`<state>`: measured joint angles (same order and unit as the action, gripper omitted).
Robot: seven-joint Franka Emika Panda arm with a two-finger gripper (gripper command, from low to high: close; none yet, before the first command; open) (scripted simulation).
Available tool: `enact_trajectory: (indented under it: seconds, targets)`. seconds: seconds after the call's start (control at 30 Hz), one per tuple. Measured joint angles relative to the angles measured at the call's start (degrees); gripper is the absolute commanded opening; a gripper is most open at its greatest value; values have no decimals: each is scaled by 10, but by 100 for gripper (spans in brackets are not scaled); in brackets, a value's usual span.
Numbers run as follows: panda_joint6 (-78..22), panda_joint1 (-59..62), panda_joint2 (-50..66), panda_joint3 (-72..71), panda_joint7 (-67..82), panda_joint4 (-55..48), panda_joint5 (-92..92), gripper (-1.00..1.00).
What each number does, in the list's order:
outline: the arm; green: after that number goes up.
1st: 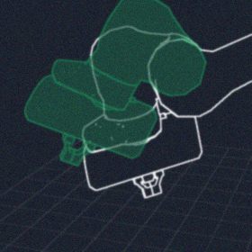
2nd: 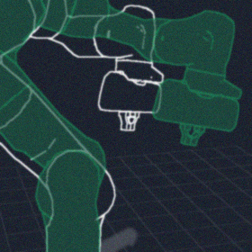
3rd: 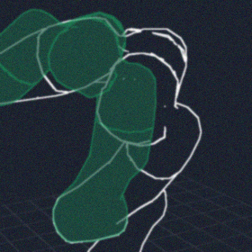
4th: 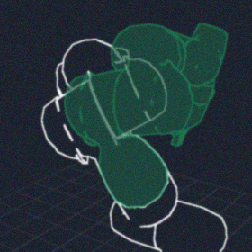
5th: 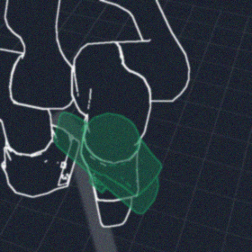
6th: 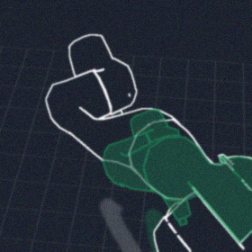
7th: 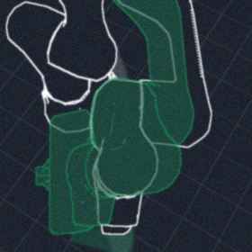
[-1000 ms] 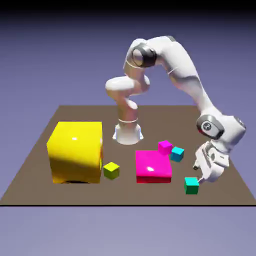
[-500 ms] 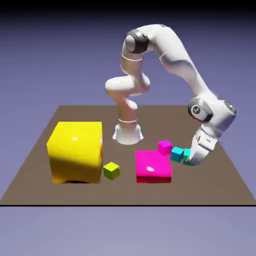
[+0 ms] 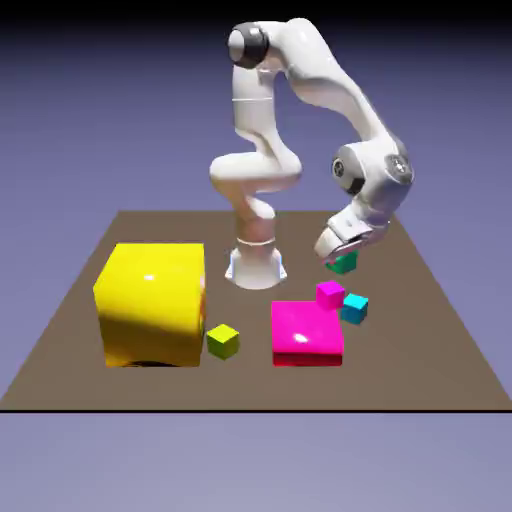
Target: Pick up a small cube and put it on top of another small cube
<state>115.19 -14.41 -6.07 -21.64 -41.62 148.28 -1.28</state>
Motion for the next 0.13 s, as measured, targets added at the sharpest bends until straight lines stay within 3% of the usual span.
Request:
enact_trajectory:
  seconds: [0.03, 0.07, 0.13]
  targets:
    - [25, 0, 11, 0, -3, 15, 3, -100]
    - [39, 0, 17, -1, -5, 24, 5, 100]
    - [39, 0, 17, -1, -6, 24, 7, 100]
